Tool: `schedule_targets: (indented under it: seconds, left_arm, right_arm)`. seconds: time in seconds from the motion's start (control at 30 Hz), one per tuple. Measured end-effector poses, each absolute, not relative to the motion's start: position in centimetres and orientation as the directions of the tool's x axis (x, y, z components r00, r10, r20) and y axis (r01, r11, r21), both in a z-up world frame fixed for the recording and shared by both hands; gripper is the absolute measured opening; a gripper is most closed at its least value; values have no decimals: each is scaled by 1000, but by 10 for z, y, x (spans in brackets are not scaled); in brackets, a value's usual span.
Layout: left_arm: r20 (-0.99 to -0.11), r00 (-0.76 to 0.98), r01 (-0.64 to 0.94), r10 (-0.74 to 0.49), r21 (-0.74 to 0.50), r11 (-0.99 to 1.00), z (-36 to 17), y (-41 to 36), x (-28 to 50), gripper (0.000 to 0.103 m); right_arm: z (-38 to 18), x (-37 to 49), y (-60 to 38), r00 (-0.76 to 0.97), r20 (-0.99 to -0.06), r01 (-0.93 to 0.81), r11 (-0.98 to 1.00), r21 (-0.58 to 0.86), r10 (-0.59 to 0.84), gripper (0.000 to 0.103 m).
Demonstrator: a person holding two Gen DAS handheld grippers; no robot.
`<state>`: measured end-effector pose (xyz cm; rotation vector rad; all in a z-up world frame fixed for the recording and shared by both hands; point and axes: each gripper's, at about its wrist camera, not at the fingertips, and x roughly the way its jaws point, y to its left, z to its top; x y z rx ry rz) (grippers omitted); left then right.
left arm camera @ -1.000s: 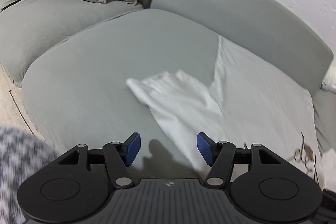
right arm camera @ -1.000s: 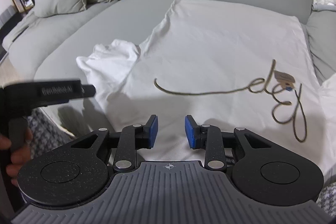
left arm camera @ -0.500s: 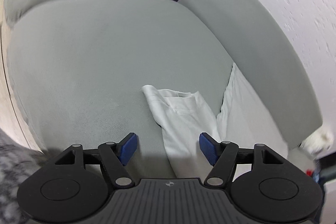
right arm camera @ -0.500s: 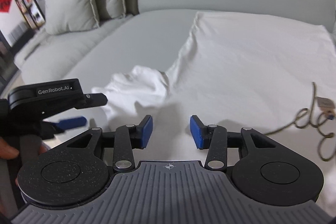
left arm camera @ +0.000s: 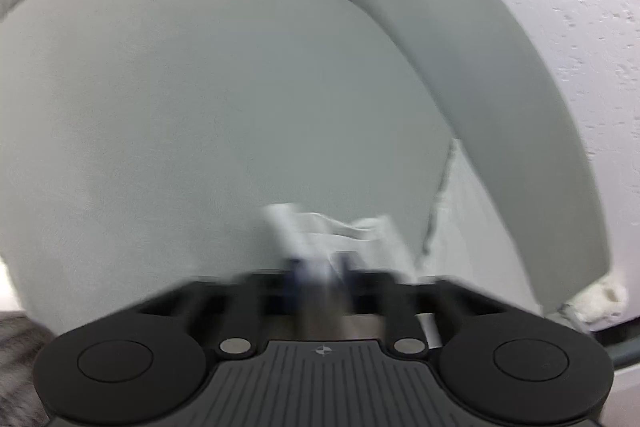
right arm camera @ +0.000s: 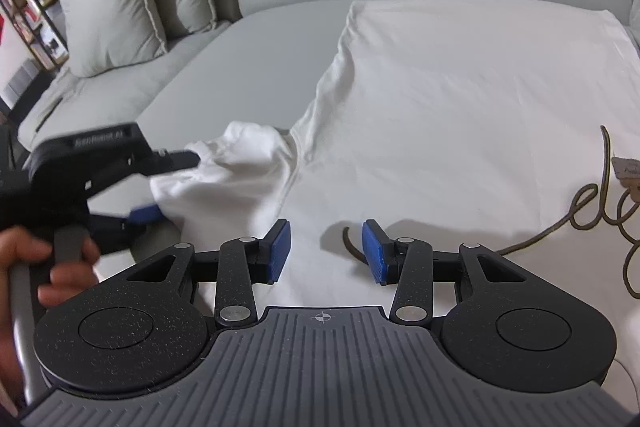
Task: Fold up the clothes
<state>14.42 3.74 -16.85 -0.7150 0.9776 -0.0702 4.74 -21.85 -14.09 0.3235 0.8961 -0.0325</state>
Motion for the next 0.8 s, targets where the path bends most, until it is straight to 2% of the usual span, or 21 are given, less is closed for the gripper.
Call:
schedule_targets:
  seconds: [0.17, 0.27, 0.33, 0.4, 0.47, 0.53, 0.6, 0.67, 0.8]
  left_arm:
    - [-699, 669, -141, -251, -451, 881, -136, 24, 124, 1]
    - [-753, 634, -161, -180, -355, 921, -140, 14, 124, 2]
    - [-778, 606, -181, -167, -339, 923, -146, 14, 126, 4]
    - [-782, 603, -175, -157, -321, 931, -145, 14, 126, 14]
    - [-784, 602, -173, -153, -315, 933, -142, 14, 124, 19]
    - [-776, 613, -180, -145, -316, 931, -136, 15, 117, 33]
    - [-760, 643, -184, -102, -281, 942, -127, 11, 105, 53]
    - [-742, 665, -162, -79, -248, 955, -116, 2, 93, 55]
    - [-721, 670, 2, -179, -239, 971, -106, -27, 75, 54]
  right_arm:
    - [-145, 51, -215, 611, -785, 162, 956, 243, 96, 50]
    - [-148, 54, -211, 604, -791, 142, 964, 225, 96, 53]
    - [-151, 58, -206, 587, -805, 130, 971, 200, 87, 54]
    - [-151, 58, -205, 577, -813, 125, 975, 182, 78, 54]
    - [-148, 54, -205, 581, -810, 118, 977, 178, 78, 55]
    - [-145, 51, -207, 583, -809, 123, 976, 180, 76, 56]
    - [-137, 44, -214, 596, -798, 126, 972, 196, 83, 60]
    - [-126, 34, -221, 617, -781, 123, 969, 213, 93, 60]
    - [-111, 14, -239, 637, -768, 143, 968, 208, 71, 61]
